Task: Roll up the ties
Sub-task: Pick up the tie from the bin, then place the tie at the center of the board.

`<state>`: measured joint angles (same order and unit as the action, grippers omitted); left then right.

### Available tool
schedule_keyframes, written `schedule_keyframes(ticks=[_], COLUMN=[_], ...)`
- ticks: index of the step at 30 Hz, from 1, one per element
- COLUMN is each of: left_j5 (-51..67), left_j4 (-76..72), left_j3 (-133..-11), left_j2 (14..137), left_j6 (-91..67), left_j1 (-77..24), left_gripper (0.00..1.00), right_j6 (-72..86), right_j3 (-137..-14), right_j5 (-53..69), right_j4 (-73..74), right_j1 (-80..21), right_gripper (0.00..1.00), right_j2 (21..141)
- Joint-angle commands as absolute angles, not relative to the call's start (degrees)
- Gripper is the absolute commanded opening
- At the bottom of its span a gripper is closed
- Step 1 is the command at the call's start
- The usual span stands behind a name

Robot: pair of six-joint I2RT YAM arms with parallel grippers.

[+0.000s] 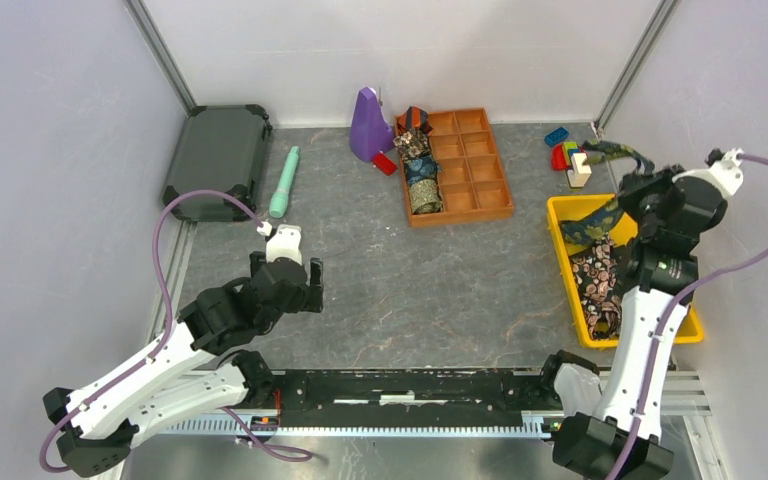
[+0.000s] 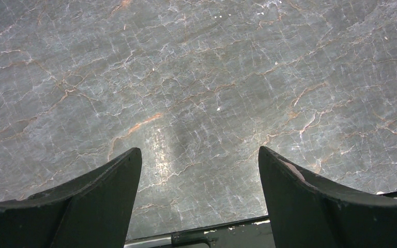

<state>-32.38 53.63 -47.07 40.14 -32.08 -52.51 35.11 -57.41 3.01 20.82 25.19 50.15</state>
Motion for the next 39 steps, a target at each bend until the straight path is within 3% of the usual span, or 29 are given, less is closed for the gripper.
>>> schedule_keyframes(ticks=[1,5,10,22,26,29,35,39], left_j5=[-31.99,-32.07,-32.17,-32.51,-32.61,-33.06,-33.85,-33.67], left_j4=[51.89,51.95,52.0,52.03,52.03,52.28,52.57,52.61], left_j3=[-47.11,-47.11,-47.05,-47.03,-47.02,-47.09,-47.11,-47.12], left_j2=[39.99,39.98,39.45,39.2,39.2,39.1,38.59,39.12], left_j6=[-31.82,-31.84,-31.96,-32.07,-32.0,-32.35,-32.62,-32.63], left_j1=[-52.65,-52.65,-52.65,-52.6,-52.56,-52.56,-52.55,-52.55], left_gripper=[0.89,0.89,0.89,0.89,0.89,0.89,0.89,0.89], right_j6=[36.68,38.25,38.25,38.56,39.3,37.84,43.59,45.8], right_j3=[-66.74,-72.5,-82.72,-117.97,-120.63,-108.64,-50.99,-23.33], right_j5=[12.0,18.03,16.82,4.23,0.56,-5.08,-13.61,-11.59], right_j4=[15.25,10.4,7.95,11.54,9.14,6.91,-7.4,-16.2], right_j1=[21.76,17.08,3.96,-19.37,-23.24,-24.26,-24.42,-24.65], right_gripper=[0.0,0.0,0.0,0.0,0.0,0.0,0.0,0.0], right_j2=[52.24,55.5,60.95,79.98,82.62,77.36,54.8,45.53])
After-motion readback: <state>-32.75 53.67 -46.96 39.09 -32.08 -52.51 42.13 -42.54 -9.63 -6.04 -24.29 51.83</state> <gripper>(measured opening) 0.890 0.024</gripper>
